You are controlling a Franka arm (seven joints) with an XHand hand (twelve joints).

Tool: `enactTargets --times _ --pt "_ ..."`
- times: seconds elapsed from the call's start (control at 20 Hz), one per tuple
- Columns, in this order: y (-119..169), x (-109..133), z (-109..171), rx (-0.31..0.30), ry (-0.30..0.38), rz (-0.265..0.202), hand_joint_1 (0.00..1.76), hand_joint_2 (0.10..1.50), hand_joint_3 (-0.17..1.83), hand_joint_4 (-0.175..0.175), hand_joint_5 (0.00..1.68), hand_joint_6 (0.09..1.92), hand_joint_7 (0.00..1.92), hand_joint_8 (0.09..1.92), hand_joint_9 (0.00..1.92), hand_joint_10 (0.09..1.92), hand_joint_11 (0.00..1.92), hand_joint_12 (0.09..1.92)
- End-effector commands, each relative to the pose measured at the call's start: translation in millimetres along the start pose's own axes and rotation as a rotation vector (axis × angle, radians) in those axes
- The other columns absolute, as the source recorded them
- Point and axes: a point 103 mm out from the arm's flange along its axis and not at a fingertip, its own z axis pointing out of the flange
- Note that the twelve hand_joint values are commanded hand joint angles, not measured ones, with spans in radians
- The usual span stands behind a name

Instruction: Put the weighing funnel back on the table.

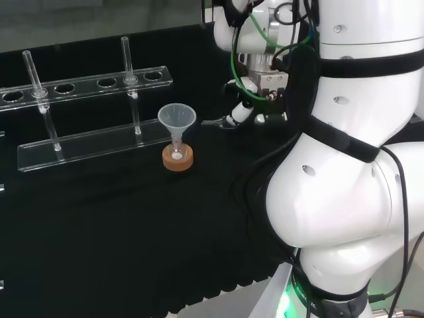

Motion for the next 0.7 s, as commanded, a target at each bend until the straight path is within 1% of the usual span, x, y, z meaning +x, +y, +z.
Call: enactTargets --times 0.05,0.35,0.7 --pt "-33 4 -36 -0.031 0.01 0.009 0.83 0.54 0.54 -0.015 0.28 0.13 0.1 0.65 0.38 0.66 0.23 1.38" --pt "-67 20 -63 -0.068 -0.008 0.011 0.77 0.57 0.51 -0.032 0.33 0.11 0.11 0.66 0.37 0.67 0.2 1.4" --pt "-100 42 -81 -0.09 -0.03 -0.003 0.76 0.58 0.49 -0.038 0.36 0.09 0.12 0.66 0.37 0.68 0.18 1.41"
